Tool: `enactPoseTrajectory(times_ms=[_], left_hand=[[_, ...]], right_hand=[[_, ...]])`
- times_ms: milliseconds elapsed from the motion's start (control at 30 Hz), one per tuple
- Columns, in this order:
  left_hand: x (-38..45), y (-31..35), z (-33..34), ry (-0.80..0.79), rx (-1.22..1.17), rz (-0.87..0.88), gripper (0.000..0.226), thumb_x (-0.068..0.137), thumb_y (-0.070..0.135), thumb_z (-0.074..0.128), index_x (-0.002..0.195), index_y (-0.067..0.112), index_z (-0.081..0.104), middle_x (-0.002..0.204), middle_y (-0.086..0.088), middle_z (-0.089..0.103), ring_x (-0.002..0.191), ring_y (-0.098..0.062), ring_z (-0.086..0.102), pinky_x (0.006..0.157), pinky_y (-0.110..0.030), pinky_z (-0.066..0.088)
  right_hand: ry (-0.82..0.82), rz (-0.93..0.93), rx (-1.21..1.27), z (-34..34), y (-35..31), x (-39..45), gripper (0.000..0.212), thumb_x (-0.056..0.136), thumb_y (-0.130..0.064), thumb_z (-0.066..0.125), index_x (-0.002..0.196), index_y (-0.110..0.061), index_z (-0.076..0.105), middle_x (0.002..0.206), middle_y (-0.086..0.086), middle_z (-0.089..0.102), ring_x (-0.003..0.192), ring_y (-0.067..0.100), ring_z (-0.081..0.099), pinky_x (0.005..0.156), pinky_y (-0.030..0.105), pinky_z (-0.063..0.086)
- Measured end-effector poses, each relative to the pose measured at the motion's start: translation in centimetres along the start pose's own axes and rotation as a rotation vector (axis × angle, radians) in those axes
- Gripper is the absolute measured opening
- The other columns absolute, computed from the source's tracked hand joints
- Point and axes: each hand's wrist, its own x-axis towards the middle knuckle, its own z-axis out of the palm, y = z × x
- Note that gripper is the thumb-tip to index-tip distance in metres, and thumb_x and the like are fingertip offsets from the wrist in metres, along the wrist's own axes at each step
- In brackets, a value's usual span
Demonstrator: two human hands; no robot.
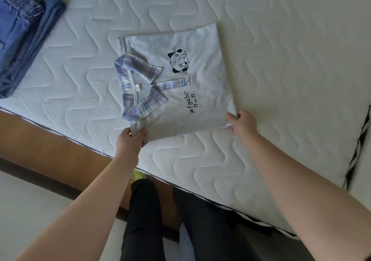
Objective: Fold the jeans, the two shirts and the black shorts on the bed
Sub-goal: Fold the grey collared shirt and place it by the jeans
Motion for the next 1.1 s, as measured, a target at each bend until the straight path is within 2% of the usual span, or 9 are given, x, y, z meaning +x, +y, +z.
enactPoseTrajectory(times_ms=[100,200,367,500,633,700,767,933,1100], left_hand=[[0.8,0.6,-0.8,0.047,-0.019,0.037,0.013,0.089,0.018,0.071,0.099,0.015,0.063,0.096,-0.008,0.066,0.091,-0.025,0.068,0.088,-0.040,0.058],[1.2,1.3,-1.8,0.098,-0.081,0.062,0.010,0.088,0.020,0.071,0.097,0.018,0.065,0.095,-0.005,0.067,0.094,-0.023,0.068,0.081,-0.029,0.057],[1.3,1.4,-3.7,0.228,-0.247,0.057,0.013,0.088,0.030,0.071,0.094,0.020,0.066,0.095,0.000,0.068,0.091,-0.016,0.068,0.079,-0.024,0.057],[1.6,0.7,-4.3,0.183,-0.222,-0.060,0.044,0.078,0.055,0.069,0.108,0.023,0.061,0.106,-0.003,0.067,0.098,-0.021,0.066,0.092,-0.038,0.056],[1.4,0.7,-3.9,0.091,-0.291,-0.137,0.052,0.082,0.052,0.071,0.119,0.017,0.057,0.106,-0.002,0.064,0.101,-0.021,0.065,0.082,-0.033,0.056],[1.4,0.7,-3.3,0.079,-0.311,-0.163,0.050,0.088,0.045,0.069,0.126,0.015,0.054,0.109,0.000,0.064,0.097,-0.017,0.064,0.074,-0.026,0.052],[0.9,0.9,-2.5,0.076,-0.304,-0.180,0.042,0.093,0.039,0.065,0.126,0.015,0.052,0.114,-0.002,0.062,0.096,-0.015,0.061,0.080,-0.023,0.051],[1.5,1.6,-1.9,0.080,-0.340,-0.185,0.039,0.093,0.035,0.066,0.118,0.007,0.056,0.105,-0.007,0.065,0.083,-0.014,0.061,0.064,-0.021,0.049],[3.0,1.8,-2.1,0.103,-0.368,-0.223,0.031,0.089,0.034,0.072,0.100,0.007,0.061,0.100,-0.011,0.068,0.098,-0.027,0.067,0.088,-0.038,0.057]], right_hand=[[-0.070,0.038,0.135,0.6,0.8,-2.5,0.025,0.092,-0.031,0.067,0.091,-0.007,0.062,0.090,0.013,0.070,0.054,0.012,0.067,0.050,0.027,0.055],[-0.164,0.065,0.186,1.3,1.1,-5.1,0.018,0.094,-0.026,0.064,0.095,-0.008,0.063,0.082,0.007,0.069,0.048,0.004,0.065,0.045,0.020,0.051],[-0.296,0.180,0.186,4.1,1.1,-9.7,0.021,0.092,-0.030,0.066,0.094,-0.009,0.065,0.084,0.005,0.070,0.057,0.012,0.069,0.052,0.027,0.051],[0.070,0.143,0.000,5.1,0.1,-11.5,0.040,0.084,-0.041,0.070,0.101,-0.006,0.059,0.095,0.006,0.058,0.076,0.024,0.055,0.068,0.033,0.045],[0.169,-0.154,0.044,5.3,-2.5,-10.8,0.026,0.088,-0.024,0.069,0.103,-0.007,0.057,0.098,0.004,0.052,0.083,0.021,0.054,0.073,0.028,0.042],[0.137,-0.286,0.066,5.3,-4.7,-9.5,0.017,0.089,-0.019,0.067,0.100,-0.009,0.060,0.097,0.003,0.056,0.082,0.018,0.055,0.070,0.016,0.040],[0.090,-0.371,0.061,5.3,-7.2,-7.6,0.013,0.090,-0.017,0.067,0.100,-0.010,0.062,0.097,0.004,0.062,0.082,0.015,0.056,0.067,0.004,0.036],[-0.020,-0.525,-0.012,5.8,-14.9,-2.7,0.011,0.091,-0.017,0.065,0.100,-0.012,0.068,0.102,0.002,0.069,0.086,0.014,0.059,0.071,0.014,0.035],[-0.107,-0.637,-0.082,7.5,-22.3,1.1,0.018,0.091,-0.016,0.063,0.108,-0.013,0.068,0.112,0.001,0.067,0.098,0.010,0.057,0.080,0.015,0.036]])
